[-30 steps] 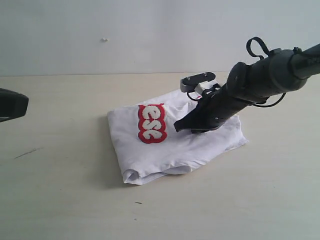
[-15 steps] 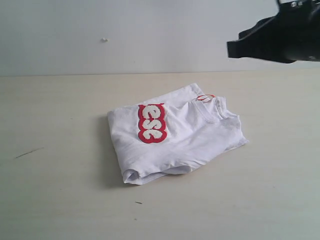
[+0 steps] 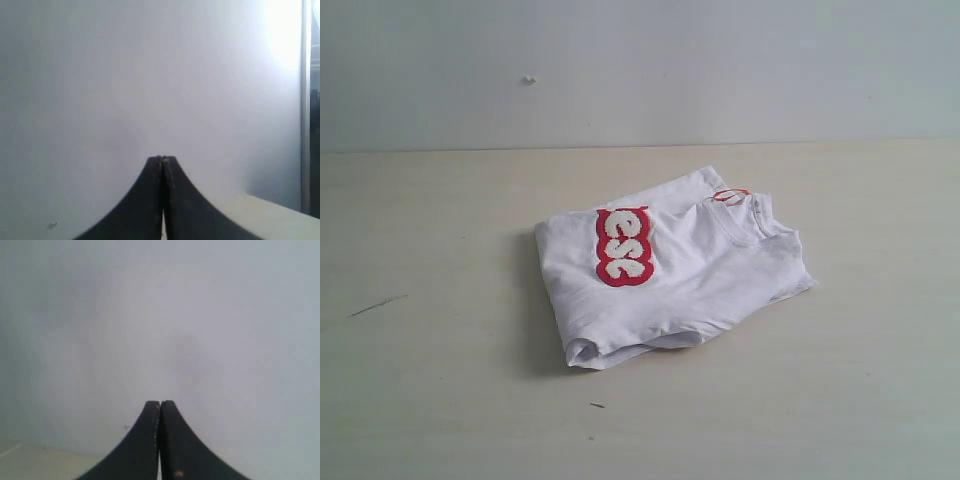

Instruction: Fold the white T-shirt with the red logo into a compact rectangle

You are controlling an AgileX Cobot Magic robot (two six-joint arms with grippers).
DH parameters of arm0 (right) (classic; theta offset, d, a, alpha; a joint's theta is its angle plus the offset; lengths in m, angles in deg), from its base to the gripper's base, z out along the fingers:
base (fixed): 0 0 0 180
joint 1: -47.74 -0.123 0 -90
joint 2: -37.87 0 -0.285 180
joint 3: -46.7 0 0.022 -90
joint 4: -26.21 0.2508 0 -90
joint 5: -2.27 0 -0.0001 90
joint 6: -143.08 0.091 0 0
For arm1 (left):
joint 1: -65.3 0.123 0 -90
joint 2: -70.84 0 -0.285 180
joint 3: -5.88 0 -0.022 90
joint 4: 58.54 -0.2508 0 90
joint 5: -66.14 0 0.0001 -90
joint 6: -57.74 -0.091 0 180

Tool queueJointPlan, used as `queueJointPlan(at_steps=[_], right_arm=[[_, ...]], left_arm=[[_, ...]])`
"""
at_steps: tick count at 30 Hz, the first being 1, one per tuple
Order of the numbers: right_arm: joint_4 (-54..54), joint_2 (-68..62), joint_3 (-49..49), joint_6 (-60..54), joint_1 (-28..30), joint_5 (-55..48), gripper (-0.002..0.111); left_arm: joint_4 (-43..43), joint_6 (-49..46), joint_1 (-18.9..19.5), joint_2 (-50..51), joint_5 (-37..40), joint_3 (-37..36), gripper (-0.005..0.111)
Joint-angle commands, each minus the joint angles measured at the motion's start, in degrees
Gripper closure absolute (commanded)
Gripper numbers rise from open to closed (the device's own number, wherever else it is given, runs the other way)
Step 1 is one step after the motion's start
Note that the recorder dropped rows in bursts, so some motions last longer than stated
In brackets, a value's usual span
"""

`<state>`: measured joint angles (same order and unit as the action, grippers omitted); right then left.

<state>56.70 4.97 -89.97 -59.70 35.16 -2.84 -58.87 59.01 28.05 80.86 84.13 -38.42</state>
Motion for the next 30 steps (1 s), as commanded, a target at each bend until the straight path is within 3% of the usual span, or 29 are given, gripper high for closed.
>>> queueJointPlan(at_steps=[1,9,18,24,30], right_arm=[[1.0,7.5,1.5,0.6,0.0,-1.1,0.108],[1.0,14.7,2.2,0.3,0.0,-8.3,0.108],[1.4,17.5,2.9,4.2,0.0,-8.5,0.108],[0.8,-0.5,4.2,6.4,0.0,-14.0,0.108],[5.3,-25.7,4.2,2.0,0.0,-8.2,0.108]], left_arm=[[0.3,1.2,0.1,-2.2,-1.2,-0.3,0.107],[0.3,4.1,0.1,-2.2,-0.6,-0.3,0.107],[0.3,4.0,0.1,-2.2,-0.1,-0.3,0.107],[0.3,4.0,0.1,-2.2,-0.2,-0.3,0.107],[0.3,3.9,0.1,-2.2,-0.2,-0.3,0.107]])
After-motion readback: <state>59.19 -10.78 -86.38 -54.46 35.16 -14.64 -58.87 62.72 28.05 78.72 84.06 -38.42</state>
